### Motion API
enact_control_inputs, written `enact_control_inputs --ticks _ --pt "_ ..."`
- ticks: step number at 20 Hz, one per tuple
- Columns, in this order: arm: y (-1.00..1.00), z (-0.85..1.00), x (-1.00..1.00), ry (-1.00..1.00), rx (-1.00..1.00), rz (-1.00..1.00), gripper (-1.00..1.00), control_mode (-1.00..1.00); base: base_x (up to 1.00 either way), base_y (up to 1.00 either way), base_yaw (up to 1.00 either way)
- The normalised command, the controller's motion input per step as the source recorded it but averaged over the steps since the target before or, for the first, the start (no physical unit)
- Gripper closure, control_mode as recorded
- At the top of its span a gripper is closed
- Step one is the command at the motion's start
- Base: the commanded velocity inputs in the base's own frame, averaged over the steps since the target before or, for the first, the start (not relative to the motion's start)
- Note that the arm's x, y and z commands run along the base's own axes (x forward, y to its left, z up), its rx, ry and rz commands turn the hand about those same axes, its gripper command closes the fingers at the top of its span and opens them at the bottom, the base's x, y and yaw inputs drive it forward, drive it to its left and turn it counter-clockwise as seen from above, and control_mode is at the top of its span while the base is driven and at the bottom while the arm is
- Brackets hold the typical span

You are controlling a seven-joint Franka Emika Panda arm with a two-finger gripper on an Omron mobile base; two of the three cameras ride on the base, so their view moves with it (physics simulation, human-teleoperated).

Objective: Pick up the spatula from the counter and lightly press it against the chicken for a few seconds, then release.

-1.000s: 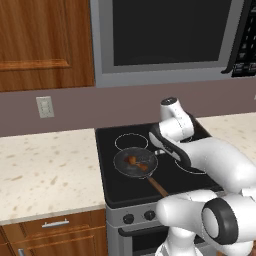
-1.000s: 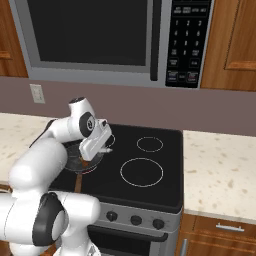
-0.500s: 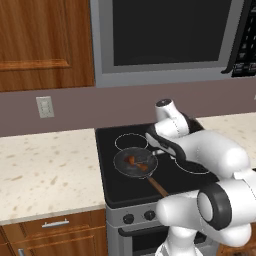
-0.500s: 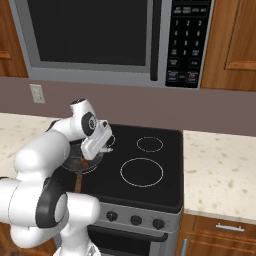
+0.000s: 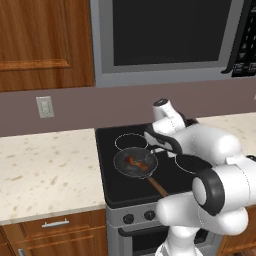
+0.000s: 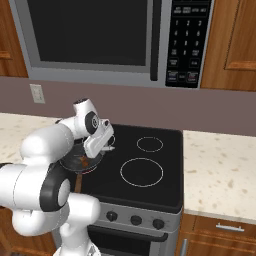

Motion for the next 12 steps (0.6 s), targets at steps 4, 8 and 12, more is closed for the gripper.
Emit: enact_control_inputs --ticks 4,8,12 --pt "0.02 -0.20 0.14 0.01 -0.02 0.00 1.00 -1.00 0.00 0.00 0.00" --pt "0.02 -0.19 0.13 0.00 -0.01 0.00 1.00 -1.00 0.00 0.00 0.00" --pt "0.03 -0.15 0.14 0.00 0.00 0.00 1.00 -1.00 0.00 0.00 0.00"
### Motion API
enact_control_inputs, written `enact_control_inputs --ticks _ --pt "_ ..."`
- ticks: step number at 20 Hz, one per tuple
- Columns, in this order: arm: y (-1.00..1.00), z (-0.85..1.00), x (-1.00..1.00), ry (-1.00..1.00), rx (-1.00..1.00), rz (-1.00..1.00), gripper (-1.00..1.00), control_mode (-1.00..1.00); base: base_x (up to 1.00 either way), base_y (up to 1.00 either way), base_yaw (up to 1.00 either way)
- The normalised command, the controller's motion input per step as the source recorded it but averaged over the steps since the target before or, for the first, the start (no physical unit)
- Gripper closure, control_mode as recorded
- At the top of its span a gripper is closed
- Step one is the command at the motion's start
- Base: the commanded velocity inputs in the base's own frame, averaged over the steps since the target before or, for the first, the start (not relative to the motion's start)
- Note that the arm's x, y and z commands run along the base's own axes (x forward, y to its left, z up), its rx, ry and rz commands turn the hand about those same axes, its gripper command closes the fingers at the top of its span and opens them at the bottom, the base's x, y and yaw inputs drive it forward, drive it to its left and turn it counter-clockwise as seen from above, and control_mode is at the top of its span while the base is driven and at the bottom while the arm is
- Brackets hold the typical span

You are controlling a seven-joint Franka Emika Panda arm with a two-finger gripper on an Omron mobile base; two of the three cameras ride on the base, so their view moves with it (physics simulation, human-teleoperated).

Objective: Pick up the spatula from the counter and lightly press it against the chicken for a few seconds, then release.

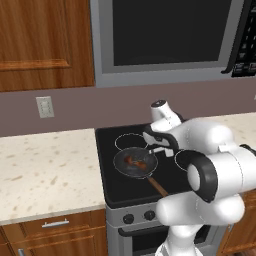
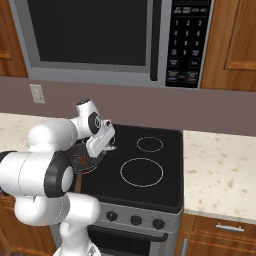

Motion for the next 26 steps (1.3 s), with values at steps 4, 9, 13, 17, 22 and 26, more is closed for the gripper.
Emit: enact_control_inputs --ticks 4,9,13,17,22,26 --pt "0.01 -0.18 0.10 0.00 -0.01 0.00 1.00 -1.00 0.00 0.00 0.00" --pt "0.00 -0.19 0.02 0.00 -0.01 0.00 1.00 -1.00 0.00 0.00 0.00" --pt "0.01 -0.22 0.04 0.00 -0.02 0.00 1.00 -1.00 0.00 0.00 0.00" --pt "0.02 -0.21 0.07 0.00 -0.02 0.00 1.00 -1.00 0.00 0.00 0.00" --pt "0.00 -0.19 0.06 0.00 -0.01 0.00 1.00 -1.00 0.00 0.00 0.00" --pt "0.04 -0.22 0.05 0.00 -0.02 0.00 1.00 -1.00 0.00 0.00 0.00"
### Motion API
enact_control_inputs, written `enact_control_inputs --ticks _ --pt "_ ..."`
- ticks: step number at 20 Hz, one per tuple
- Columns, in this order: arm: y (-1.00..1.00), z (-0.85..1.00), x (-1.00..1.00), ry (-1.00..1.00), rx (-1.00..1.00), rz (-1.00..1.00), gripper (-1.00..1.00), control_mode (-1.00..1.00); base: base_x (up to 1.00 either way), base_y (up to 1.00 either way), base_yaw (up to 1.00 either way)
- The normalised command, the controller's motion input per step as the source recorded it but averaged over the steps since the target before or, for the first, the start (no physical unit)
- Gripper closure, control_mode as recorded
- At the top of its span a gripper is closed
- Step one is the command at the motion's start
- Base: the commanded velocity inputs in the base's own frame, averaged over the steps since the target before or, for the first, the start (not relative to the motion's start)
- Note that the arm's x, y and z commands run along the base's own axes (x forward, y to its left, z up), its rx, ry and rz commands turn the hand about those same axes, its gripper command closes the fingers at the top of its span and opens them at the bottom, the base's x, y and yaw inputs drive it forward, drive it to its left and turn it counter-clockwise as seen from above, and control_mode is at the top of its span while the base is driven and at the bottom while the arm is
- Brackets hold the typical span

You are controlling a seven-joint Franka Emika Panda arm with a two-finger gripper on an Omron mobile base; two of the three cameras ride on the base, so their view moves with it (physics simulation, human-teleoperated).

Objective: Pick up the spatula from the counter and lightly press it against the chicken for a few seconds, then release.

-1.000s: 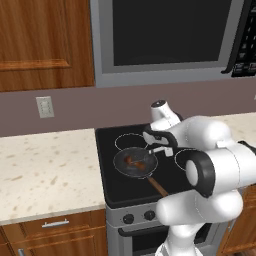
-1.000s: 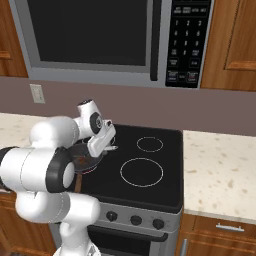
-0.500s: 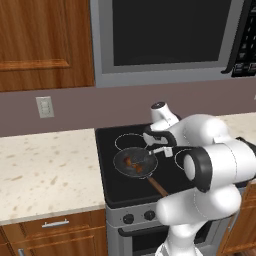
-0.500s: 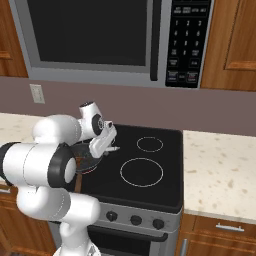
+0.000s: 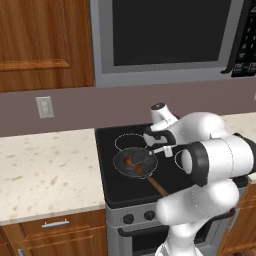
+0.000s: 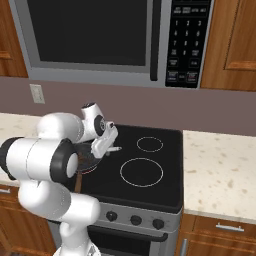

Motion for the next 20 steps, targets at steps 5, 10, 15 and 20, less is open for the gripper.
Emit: enact_control_inputs --ticks 5,10,15,20 --pt "0.07 -0.23 0.05 0.00 -0.03 0.00 1.00 -1.00 0.00 0.00 0.00" --pt "0.07 -0.21 0.05 0.00 -0.03 0.00 1.00 -1.00 0.00 0.00 0.00" --pt "0.07 -0.21 0.03 0.00 -0.03 0.00 1.00 -1.00 0.00 0.00 0.00" --pt "0.05 -0.23 0.00 0.00 -0.03 0.00 1.00 -1.00 0.00 0.00 0.00"
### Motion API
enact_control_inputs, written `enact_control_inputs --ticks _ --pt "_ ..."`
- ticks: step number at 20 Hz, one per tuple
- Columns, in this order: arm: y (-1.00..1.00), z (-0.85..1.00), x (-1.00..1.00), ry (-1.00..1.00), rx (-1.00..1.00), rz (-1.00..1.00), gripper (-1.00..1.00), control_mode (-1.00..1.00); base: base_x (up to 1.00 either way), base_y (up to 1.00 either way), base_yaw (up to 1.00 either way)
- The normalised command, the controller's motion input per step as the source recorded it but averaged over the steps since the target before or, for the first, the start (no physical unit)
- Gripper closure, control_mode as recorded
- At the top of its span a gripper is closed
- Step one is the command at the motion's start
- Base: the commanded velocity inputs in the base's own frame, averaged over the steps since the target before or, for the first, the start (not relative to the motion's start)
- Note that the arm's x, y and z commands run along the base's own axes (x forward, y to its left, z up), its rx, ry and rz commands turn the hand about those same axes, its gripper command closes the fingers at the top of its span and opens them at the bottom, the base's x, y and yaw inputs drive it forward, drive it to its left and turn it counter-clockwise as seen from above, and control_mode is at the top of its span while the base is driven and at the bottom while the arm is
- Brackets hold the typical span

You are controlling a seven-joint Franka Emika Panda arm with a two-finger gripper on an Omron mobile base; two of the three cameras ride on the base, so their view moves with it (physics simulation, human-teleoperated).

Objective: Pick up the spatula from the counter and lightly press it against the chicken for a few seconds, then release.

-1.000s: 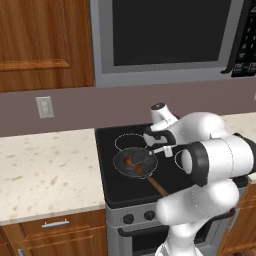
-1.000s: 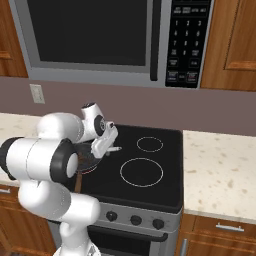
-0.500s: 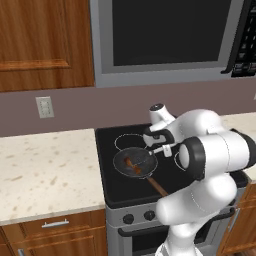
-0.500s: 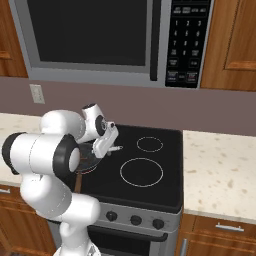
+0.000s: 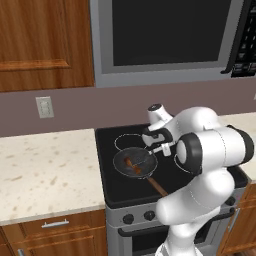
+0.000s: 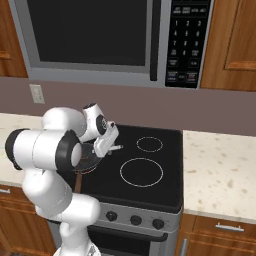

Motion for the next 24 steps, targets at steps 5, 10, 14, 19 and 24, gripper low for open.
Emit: enact_control_inputs --ticks 5,10,14,19,24 --pt "0.07 -0.24 0.00 0.00 -0.03 0.00 1.00 -1.00 0.00 0.00 0.00" --pt "0.07 -0.25 0.00 0.00 -0.03 0.00 1.00 -1.00 0.00 0.00 0.00" --pt "0.11 -0.28 0.00 0.00 -0.04 0.00 1.00 -1.00 0.00 0.00 0.00" --pt "0.09 -0.27 0.00 0.00 -0.03 0.00 1.00 -1.00 0.00 0.00 0.00" --pt "0.07 -0.27 0.00 0.00 -0.03 0.00 1.00 -1.00 0.00 0.00 0.00"
